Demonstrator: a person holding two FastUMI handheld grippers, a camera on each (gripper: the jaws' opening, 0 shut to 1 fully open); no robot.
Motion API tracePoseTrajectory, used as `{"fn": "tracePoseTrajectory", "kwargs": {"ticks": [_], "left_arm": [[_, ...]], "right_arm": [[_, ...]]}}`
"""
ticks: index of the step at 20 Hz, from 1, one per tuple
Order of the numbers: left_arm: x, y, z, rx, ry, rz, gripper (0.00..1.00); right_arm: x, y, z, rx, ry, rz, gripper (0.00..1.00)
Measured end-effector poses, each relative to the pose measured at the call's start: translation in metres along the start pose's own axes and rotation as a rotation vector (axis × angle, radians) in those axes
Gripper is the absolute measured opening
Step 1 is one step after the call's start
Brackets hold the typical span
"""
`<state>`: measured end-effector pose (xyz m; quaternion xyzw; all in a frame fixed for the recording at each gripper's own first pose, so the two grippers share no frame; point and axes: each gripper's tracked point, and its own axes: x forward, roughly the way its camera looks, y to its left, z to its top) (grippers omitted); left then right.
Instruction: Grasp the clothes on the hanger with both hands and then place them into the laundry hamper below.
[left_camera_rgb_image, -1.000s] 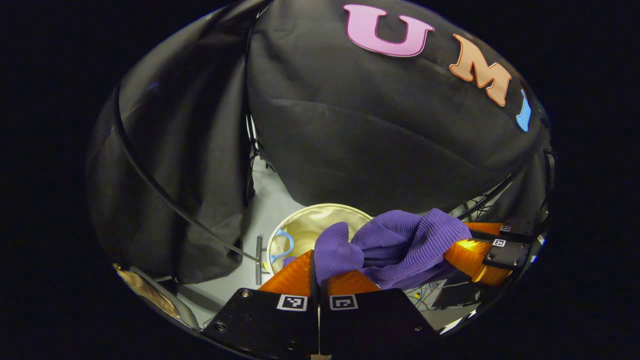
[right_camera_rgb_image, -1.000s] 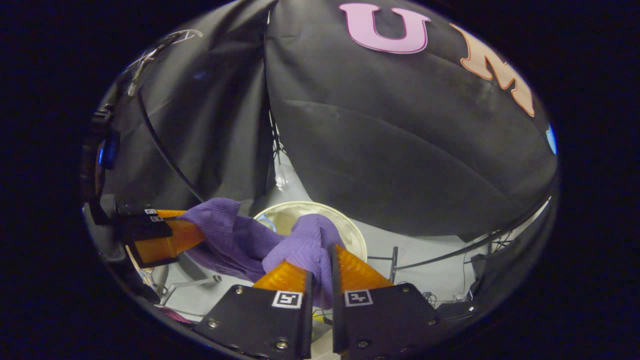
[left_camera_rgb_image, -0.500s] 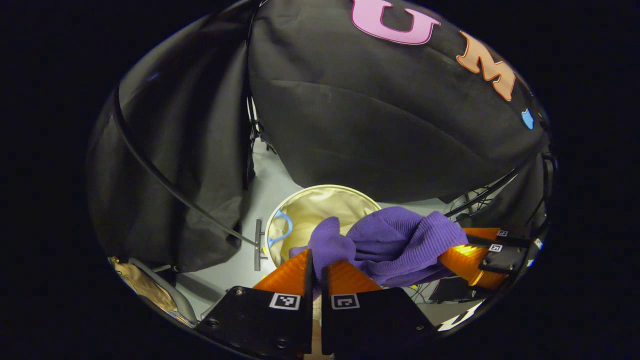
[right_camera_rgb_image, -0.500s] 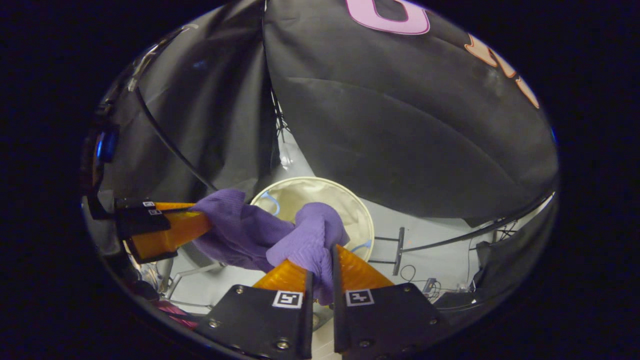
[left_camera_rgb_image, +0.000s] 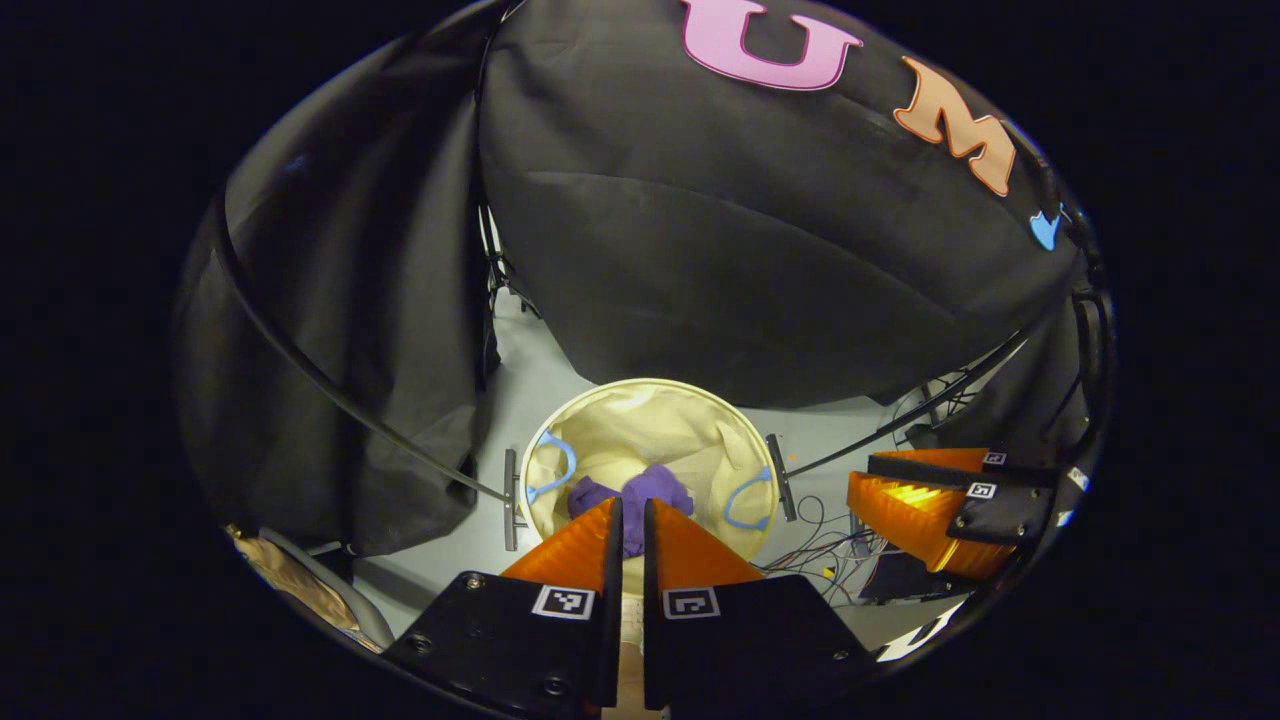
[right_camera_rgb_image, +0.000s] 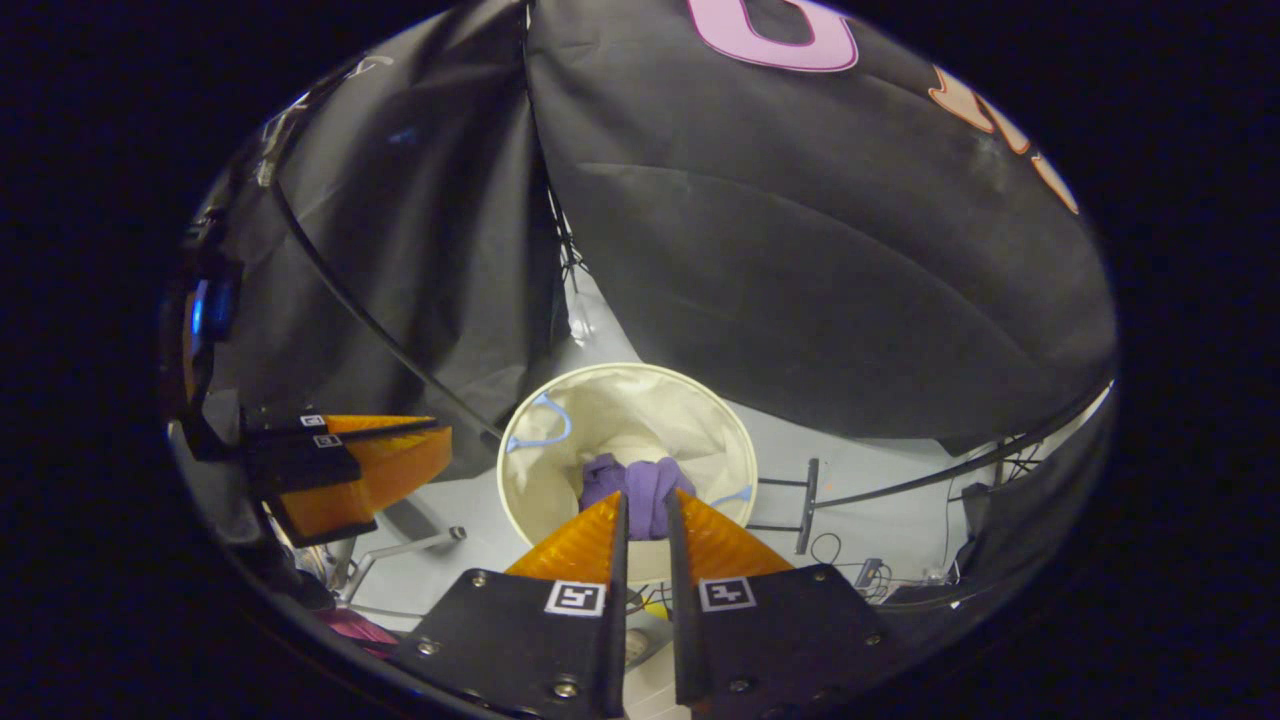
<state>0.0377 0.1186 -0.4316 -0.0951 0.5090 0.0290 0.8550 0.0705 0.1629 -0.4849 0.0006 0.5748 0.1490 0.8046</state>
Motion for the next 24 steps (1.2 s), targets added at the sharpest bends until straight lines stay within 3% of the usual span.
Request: {"fn": "tracePoseTrajectory", "kwargs": {"ticks": [7, 8, 9, 16, 24], "left_arm": [[-0.006, -0.005, 0.006, 0.028, -0.019, -0.001, 0.11], [-0.009, -0.006, 0.008, 0.036, -0.026, 0.001, 0.2], [-0.011, -0.008, 0.01, 0.042, -0.033, 0.0, 0.11], [-0.033, -0.022, 0.031, 0.079, -0.097, -0.006, 0.11], [-0.087, -0.067, 0.099, 0.146, -0.337, -0.046, 0.11]], "right_arm": [[-0.008, -0.003, 0.012, 0.006, -0.034, -0.001, 0.2], [-0.01, -0.004, 0.015, 0.006, -0.043, -0.004, 0.2], [-0.013, -0.005, 0.019, 0.008, -0.052, -0.006, 0.2], [-0.031, -0.024, 0.039, 0.024, -0.147, -0.04, 0.2], [-0.104, -0.061, 0.094, 0.051, -0.37, -0.13, 0.2]]}}
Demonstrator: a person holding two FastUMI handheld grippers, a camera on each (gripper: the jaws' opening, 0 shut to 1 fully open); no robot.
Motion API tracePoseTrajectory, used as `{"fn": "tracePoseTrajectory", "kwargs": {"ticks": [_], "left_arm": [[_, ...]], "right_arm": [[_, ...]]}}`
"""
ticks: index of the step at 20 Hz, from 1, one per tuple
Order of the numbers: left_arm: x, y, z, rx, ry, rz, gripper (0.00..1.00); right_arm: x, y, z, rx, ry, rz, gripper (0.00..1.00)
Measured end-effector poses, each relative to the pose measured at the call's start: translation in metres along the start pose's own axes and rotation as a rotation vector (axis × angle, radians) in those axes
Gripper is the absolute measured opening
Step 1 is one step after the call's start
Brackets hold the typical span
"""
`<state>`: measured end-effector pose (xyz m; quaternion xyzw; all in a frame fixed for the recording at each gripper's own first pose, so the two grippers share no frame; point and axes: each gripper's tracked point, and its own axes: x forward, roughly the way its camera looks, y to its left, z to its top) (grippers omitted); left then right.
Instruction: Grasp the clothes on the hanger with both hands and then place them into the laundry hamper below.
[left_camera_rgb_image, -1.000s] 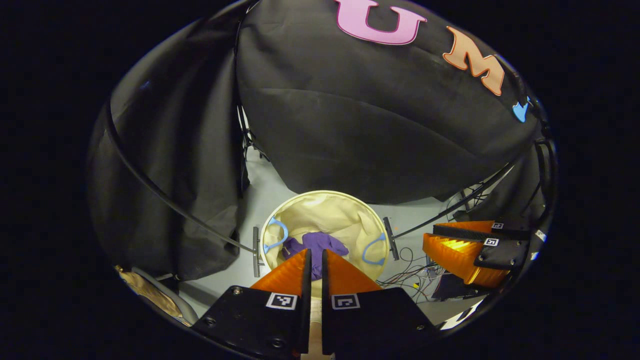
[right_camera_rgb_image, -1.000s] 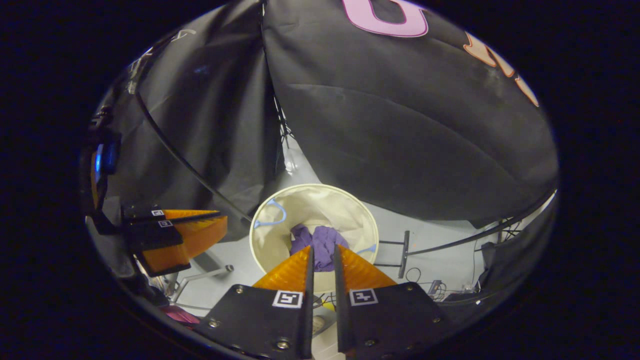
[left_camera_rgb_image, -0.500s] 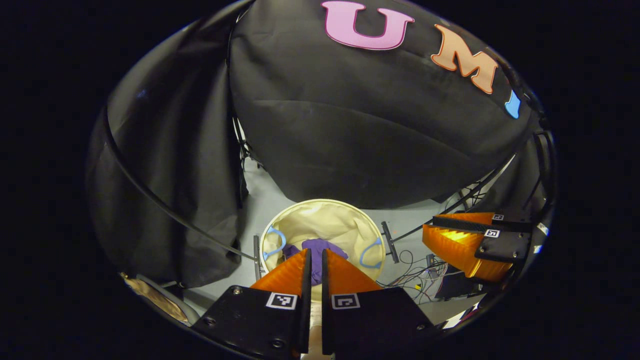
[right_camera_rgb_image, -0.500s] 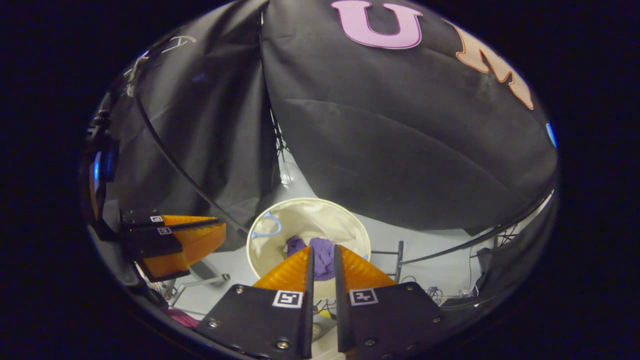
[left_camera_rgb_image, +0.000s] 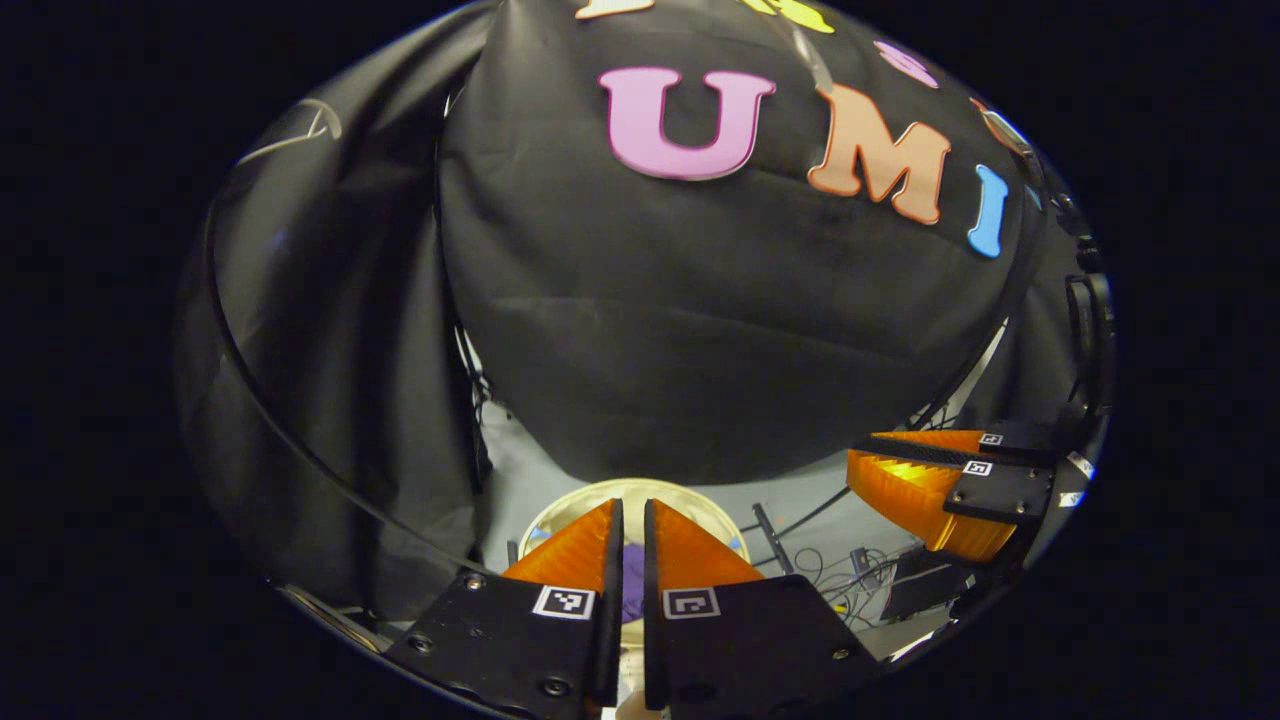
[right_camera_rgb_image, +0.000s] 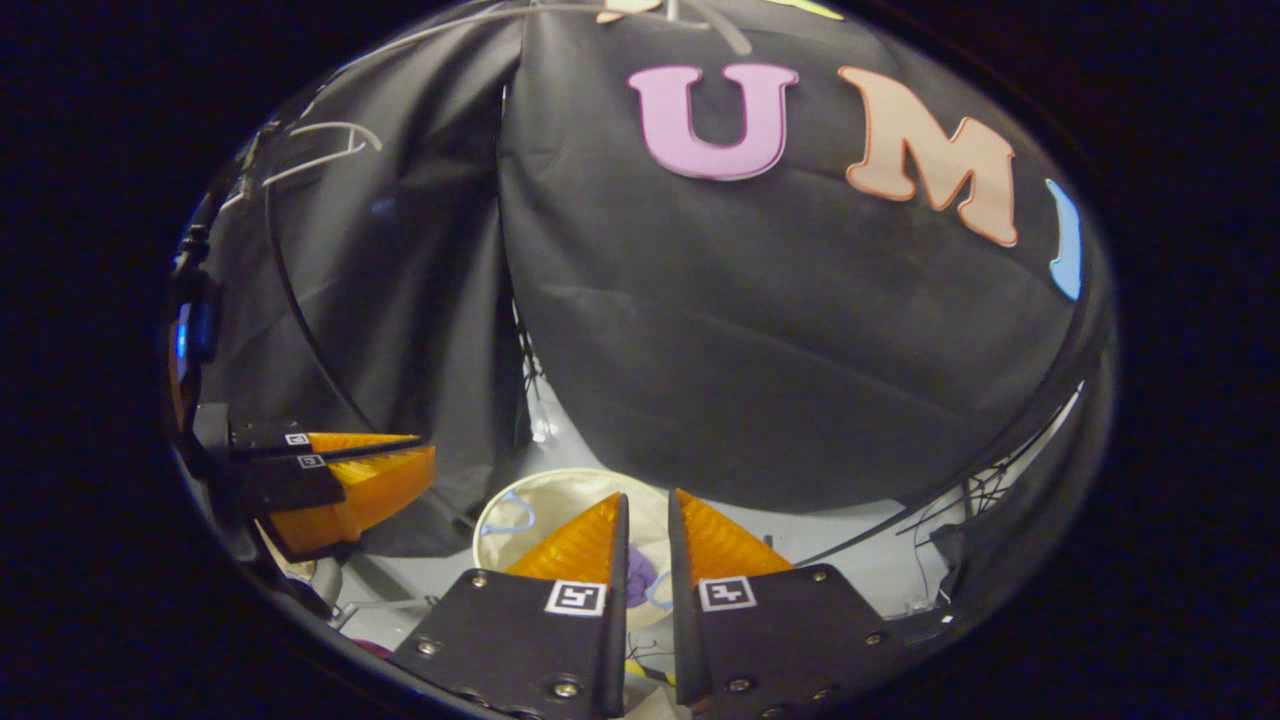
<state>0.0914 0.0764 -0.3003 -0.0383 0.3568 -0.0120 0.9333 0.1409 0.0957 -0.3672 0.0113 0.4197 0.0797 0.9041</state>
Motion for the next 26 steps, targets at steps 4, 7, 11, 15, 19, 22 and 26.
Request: {"fn": "tracePoseTrajectory", "kwargs": {"ticks": [4, 7, 11, 15, 19, 22, 26], "left_arm": [[-0.019, -0.023, 0.047, 0.028, -0.125, -0.025, 0.11], [-0.04, -0.039, 0.082, 0.058, -0.23, -0.045, 0.11], [-0.075, -0.063, 0.131, 0.085, -0.372, -0.084, 0.11], [-0.105, -0.084, 0.172, 0.084, -0.472, -0.125, 0.11], [-0.136, -0.098, 0.207, 0.093, -0.562, -0.145, 0.1], [-0.164, -0.1, 0.224, 0.087, -0.612, -0.153, 0.1], [-0.186, -0.11, 0.242, 0.087, -0.649, -0.155, 0.02]], "right_arm": [[-0.029, -0.021, 0.046, -0.002, -0.126, -0.052, 0.2], [-0.055, -0.036, 0.083, -0.002, -0.235, -0.088, 0.2], [-0.09, -0.056, 0.131, -0.033, -0.371, -0.144, 0.19], [-0.128, -0.064, 0.168, -0.028, -0.482, -0.173, 0.16], [-0.167, -0.071, 0.198, -0.02, -0.568, -0.188, 0.13], [-0.192, -0.076, 0.216, -0.012, -0.624, -0.194, 0.13], [-0.23, -0.079, 0.232, 0.019, -0.689, -0.196, 0.13]]}}
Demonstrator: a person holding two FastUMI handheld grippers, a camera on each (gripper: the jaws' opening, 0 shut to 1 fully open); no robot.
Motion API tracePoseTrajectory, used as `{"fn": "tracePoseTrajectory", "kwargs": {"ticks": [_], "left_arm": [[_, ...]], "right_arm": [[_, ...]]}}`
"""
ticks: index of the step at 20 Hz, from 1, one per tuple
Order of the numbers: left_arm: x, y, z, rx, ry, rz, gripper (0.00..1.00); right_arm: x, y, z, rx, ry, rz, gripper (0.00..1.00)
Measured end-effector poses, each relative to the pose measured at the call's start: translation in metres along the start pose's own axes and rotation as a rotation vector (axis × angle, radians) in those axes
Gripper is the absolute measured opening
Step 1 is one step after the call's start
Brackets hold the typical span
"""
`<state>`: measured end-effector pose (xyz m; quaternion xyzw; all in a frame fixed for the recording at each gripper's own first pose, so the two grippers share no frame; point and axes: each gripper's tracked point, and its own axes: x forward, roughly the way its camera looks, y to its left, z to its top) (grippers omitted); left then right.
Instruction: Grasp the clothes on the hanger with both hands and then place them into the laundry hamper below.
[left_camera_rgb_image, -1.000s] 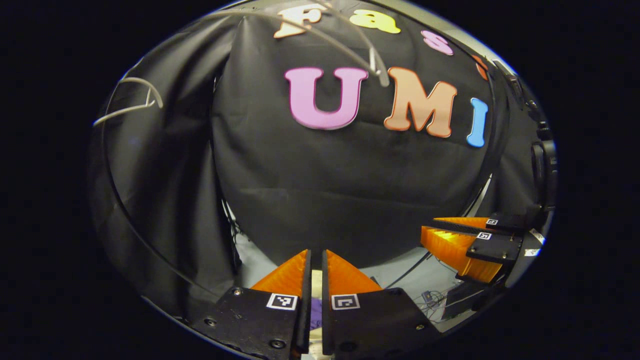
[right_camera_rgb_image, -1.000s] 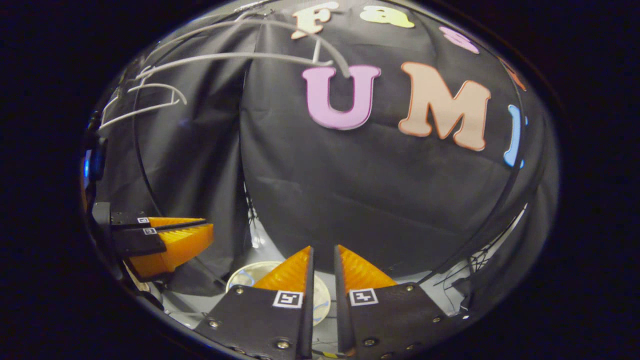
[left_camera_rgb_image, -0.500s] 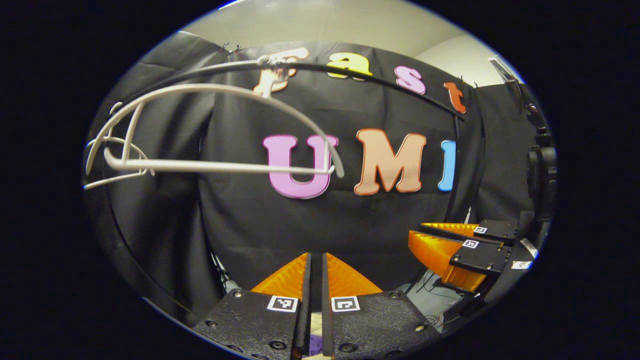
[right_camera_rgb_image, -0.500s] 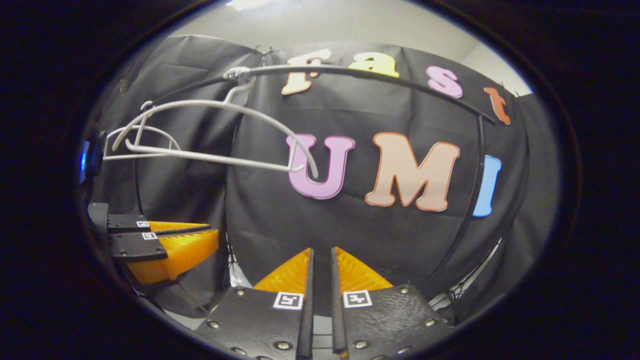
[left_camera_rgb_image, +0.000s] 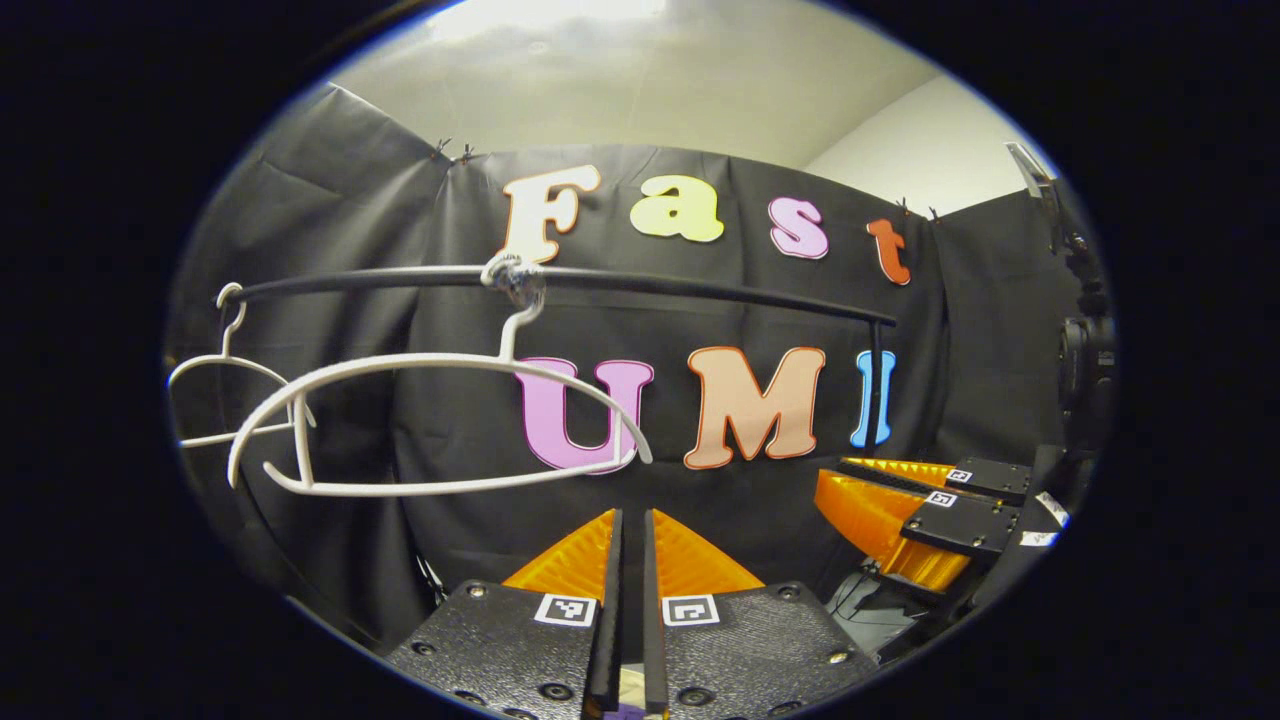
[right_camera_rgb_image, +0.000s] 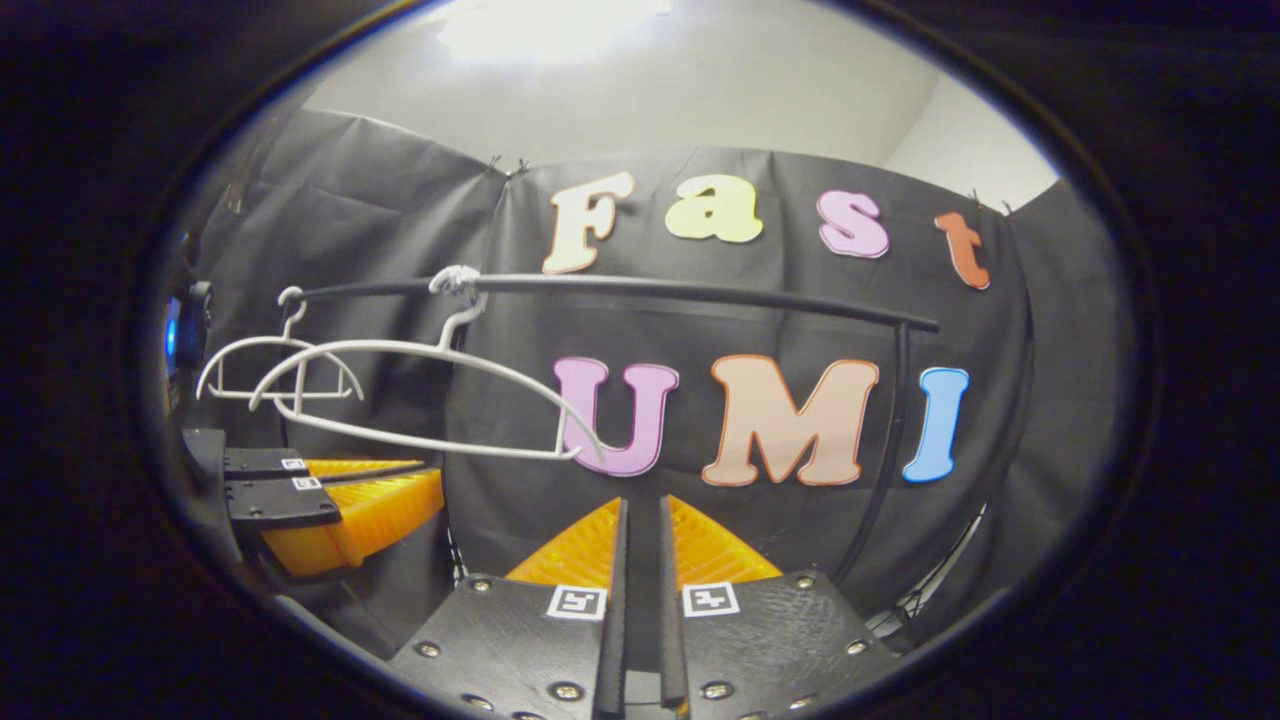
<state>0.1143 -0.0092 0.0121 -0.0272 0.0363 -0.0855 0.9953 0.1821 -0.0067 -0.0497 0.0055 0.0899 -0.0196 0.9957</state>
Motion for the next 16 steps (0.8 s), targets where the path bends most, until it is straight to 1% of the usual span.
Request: {"fn": "tracePoseTrajectory", "kwargs": {"ticks": [1, 2, 3, 4, 5, 6, 9, 11, 12, 13, 14, 16], "left_arm": [[-0.002, -0.001, 0.006, 0.003, -0.008, 0.004, 0.02], [-0.004, -0.003, 0.01, 0.009, -0.011, 0.005, 0.11], [-0.007, -0.007, 0.014, 0.013, -0.014, -0.001, 0.2], [-0.009, -0.011, 0.018, 0.015, -0.018, -0.005, 0.29], [-0.012, -0.015, 0.022, 0.015, -0.027, -0.011, 0.38], [-0.013, -0.02, 0.027, 0.015, -0.036, -0.016, 0.47], [-0.019, -0.029, 0.036, 0.015, -0.061, -0.026, 0.74], [-0.017, -0.031, 0.039, 0.017, -0.074, -0.019, 0.92], [-0.018, -0.031, 0.041, 0.019, -0.079, -0.011, 0.99], [-0.02, -0.031, 0.042, 0.022, -0.081, -0.006, 0.99], [-0.021, -0.032, 0.044, 0.023, -0.084, -0.006, 0.95], [-0.027, -0.038, 0.049, 0.024, -0.09, -0.007, 0.94]], "right_arm": [[-0.002, -0.003, 0.007, -0.002, -0.01, -0.003, 0.16], [-0.007, -0.007, 0.014, -0.005, -0.023, -0.01, 0.16], [-0.009, -0.01, 0.019, -0.009, -0.035, -0.013, 0.12], [-0.015, -0.014, 0.025, -0.008, -0.042, -0.016, 0.17], [-0.018, -0.016, 0.03, -0.003, -0.047, -0.015, 0.23], [-0.035, -0.008, 0.032, 0.004, -0.054, -0.016, 0.32], [-0.04, -0.022, 0.036, 0.02, -0.066, -0.026, 0.59], [-0.046, -0.027, 0.041, 0.029, -0.073, -0.034, 0.75], [-0.052, -0.031, 0.043, 0.032, -0.074, -0.038, 0.83], [-0.055, -0.034, 0.045, 0.039, -0.077, -0.041, 0.92], [-0.059, -0.036, 0.047, 0.045, -0.08, -0.043, 0.96], [-0.066, -0.045, 0.049, 0.052, -0.082, -0.052, 0.96]]}}
